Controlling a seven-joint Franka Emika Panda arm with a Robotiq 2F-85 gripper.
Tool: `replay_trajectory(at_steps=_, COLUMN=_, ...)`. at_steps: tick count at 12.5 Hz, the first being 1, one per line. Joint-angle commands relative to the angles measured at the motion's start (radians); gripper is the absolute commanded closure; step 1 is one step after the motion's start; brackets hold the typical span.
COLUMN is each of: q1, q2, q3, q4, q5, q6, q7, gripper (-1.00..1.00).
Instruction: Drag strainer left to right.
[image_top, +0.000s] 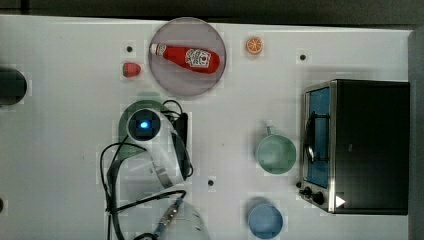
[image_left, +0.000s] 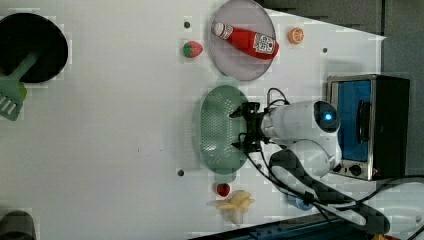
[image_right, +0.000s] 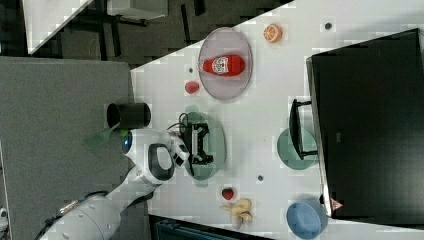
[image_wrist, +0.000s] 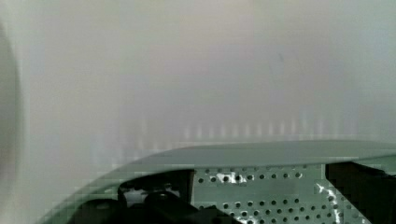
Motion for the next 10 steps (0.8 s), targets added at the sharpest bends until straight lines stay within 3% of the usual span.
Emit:
replay_trajectory(at_steps=1, q1=-0.030, q2=-0.040, q3=-0.066, q4=-0.036, q5=-0.019, q6=0.012, q7=-0.113, gripper=-1.00)
replay_trajectory(at_steps=10, q1=-0.042, q2=-0.052, q3=-0.236, q4=-0.084, q5=-0.019, q6=0.064, q7=-0.266, gripper=-1.00)
